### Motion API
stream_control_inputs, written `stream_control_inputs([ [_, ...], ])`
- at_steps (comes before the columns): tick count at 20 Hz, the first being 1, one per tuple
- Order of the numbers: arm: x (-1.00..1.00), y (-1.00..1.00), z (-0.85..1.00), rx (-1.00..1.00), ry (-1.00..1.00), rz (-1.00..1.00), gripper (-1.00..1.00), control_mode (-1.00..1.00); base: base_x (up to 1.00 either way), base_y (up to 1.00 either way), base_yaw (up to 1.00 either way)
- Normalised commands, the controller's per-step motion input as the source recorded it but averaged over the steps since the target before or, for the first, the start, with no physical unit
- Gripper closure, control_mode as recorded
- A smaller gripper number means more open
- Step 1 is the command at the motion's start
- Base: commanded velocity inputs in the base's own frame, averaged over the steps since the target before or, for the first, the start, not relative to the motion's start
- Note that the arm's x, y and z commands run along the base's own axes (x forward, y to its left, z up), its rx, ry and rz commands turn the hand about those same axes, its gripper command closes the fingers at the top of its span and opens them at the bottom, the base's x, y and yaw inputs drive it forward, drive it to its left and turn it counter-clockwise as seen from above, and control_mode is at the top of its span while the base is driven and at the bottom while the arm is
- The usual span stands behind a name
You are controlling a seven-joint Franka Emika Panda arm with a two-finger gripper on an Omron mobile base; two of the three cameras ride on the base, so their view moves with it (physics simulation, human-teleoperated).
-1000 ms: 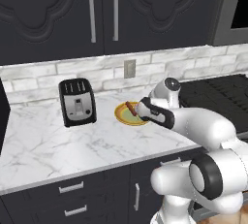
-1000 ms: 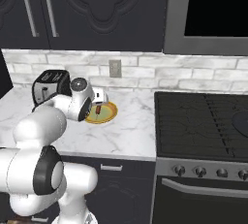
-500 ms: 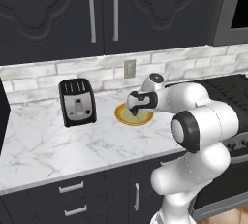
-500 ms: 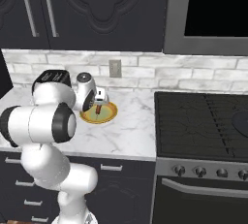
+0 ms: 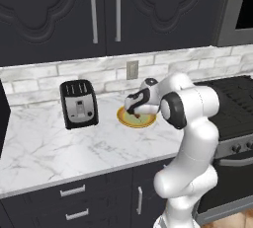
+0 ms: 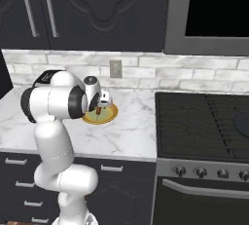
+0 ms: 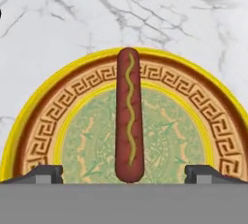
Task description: Place the cold items (potato and bell pepper) from the fridge in one tupperware on the dining counter. Place the warm items (kebab skewer and hot dog) in the stove area in another tupperware.
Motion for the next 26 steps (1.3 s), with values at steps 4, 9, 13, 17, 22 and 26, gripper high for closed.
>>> stream_control_inputs([
  [4,0.57,0.00,-0.43,0.00,0.02,0.00,-1.00,-1.00,0.00,0.00,0.00],
  [9,0.48,0.00,-0.36,-0.02,0.00,0.00,-1.00,-1.00,0.00,0.00,0.00],
  [13,0.37,0.00,-0.53,-0.05,0.00,-0.02,-1.00,-1.00,0.00,0.00,0.00],
  [17,0.18,0.11,-0.61,-0.07,0.00,-0.05,1.00,-1.00,0.00,0.00,0.00],
  [22,0.00,0.04,-0.61,0.00,0.06,-0.07,1.00,-1.00,0.00,0.00,0.00],
  [26,0.00,0.00,-0.54,0.13,0.06,0.00,1.00,-1.00,0.00,0.00,0.00],
])
